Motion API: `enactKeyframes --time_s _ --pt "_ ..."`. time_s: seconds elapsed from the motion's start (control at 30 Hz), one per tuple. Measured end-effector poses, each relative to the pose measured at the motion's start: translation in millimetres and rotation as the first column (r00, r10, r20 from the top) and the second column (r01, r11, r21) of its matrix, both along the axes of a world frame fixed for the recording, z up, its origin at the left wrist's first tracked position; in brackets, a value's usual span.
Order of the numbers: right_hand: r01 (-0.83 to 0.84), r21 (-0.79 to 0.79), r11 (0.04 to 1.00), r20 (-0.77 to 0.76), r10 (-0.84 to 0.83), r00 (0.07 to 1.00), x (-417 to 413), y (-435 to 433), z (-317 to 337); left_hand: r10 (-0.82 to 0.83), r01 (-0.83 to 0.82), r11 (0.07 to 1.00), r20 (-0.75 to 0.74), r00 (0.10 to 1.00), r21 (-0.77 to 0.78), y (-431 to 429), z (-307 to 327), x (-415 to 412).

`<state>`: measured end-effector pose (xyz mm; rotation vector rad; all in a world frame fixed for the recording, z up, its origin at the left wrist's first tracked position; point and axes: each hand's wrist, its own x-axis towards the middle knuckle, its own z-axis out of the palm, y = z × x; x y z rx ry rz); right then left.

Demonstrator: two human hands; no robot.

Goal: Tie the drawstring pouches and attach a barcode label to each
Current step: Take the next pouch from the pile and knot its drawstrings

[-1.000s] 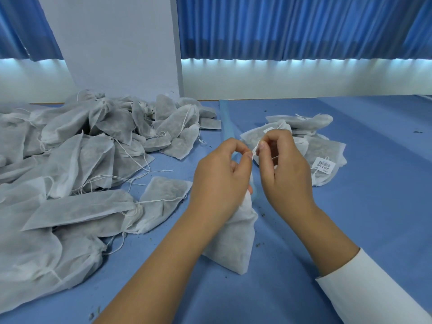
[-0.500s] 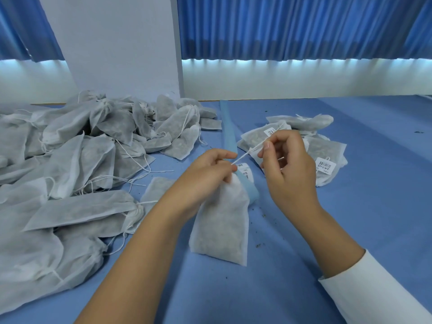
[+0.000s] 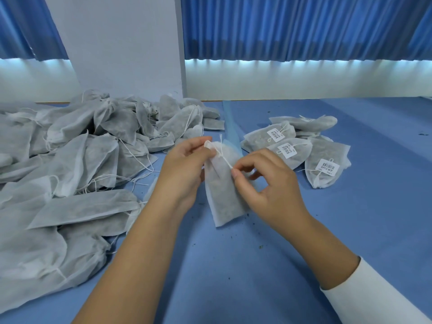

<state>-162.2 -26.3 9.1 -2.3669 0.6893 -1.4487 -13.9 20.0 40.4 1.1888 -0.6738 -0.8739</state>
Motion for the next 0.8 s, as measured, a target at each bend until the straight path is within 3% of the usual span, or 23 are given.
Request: enactKeyframes --time_s 0.17,0.3,0.5,0.8 --pt "0.049 -0.035 0.998 -0.001 -0.049 0.999 1 -1 -1 -0.025 0.013 0.998 -0.185 0.982 -0.063 -1 1 7" --pt "0.043 0.061 0.997 0.009 -0.044 0.999 0 1 0 -0.083 0.055 0.993 -0.281 0.956 -0.103 -1 4 7" --pt "-0.088 0.241 0.966 0.063 0.075 0.995 -3 1 4 -0.226 0.184 0.97 -0.318 0.921 -0.157 -1 8 3" --pt "-0.169 0.427 0.888 0.181 0.099 0.978 -3 0 8 -0.229 0.197 0.971 -0.295 0.928 -0.135 0 7 -3"
